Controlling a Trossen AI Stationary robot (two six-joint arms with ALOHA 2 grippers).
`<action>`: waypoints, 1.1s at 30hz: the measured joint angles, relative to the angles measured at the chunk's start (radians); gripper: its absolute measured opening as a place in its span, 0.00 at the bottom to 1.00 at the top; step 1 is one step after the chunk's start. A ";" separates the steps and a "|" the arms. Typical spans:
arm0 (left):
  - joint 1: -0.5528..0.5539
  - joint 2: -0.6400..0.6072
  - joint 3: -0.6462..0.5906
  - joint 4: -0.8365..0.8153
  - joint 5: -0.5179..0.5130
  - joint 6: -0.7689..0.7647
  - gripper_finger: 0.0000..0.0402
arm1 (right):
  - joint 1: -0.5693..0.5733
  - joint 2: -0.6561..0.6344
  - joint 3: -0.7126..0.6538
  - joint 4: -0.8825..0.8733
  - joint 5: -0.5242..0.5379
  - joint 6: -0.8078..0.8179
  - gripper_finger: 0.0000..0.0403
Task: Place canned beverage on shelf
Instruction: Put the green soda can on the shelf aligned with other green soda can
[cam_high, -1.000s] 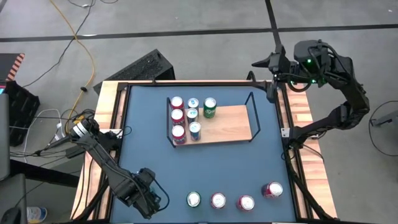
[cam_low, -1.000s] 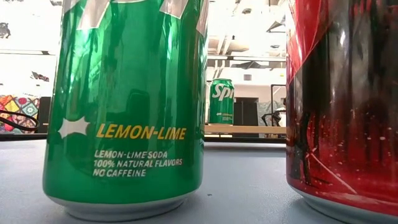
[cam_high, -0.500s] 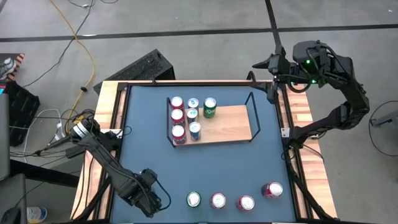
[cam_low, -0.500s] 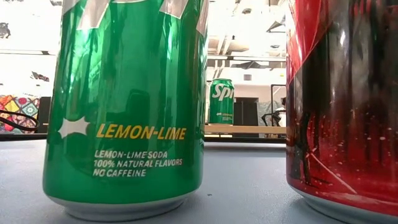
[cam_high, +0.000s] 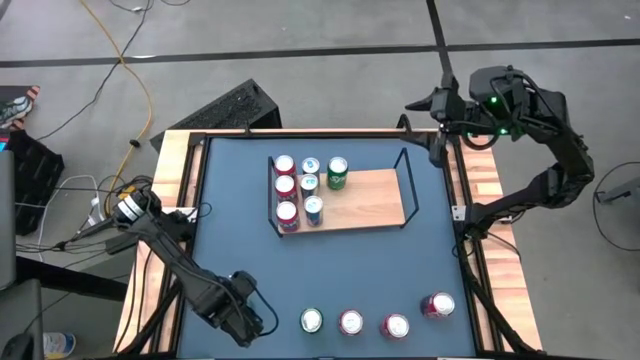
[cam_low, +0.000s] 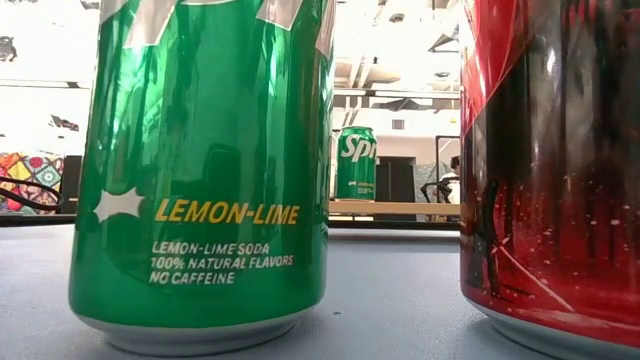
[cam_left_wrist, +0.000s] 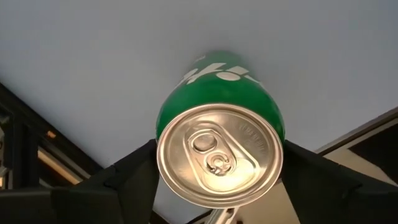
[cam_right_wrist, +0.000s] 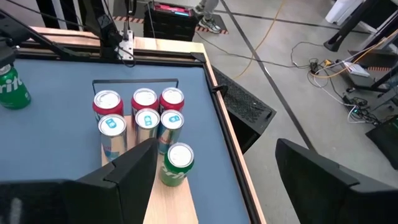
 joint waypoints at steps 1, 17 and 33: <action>0.005 -0.001 0.000 0.005 -0.002 0.004 0.67 | 0.000 0.000 -0.001 -0.001 0.000 0.000 0.79; 0.225 0.002 0.210 -0.025 -0.073 0.516 0.67 | -0.031 0.000 -0.001 -0.008 0.001 -0.049 0.79; 0.591 0.002 0.598 -0.143 -0.089 1.122 0.67 | -0.082 0.000 -0.001 -0.039 0.004 -0.049 0.79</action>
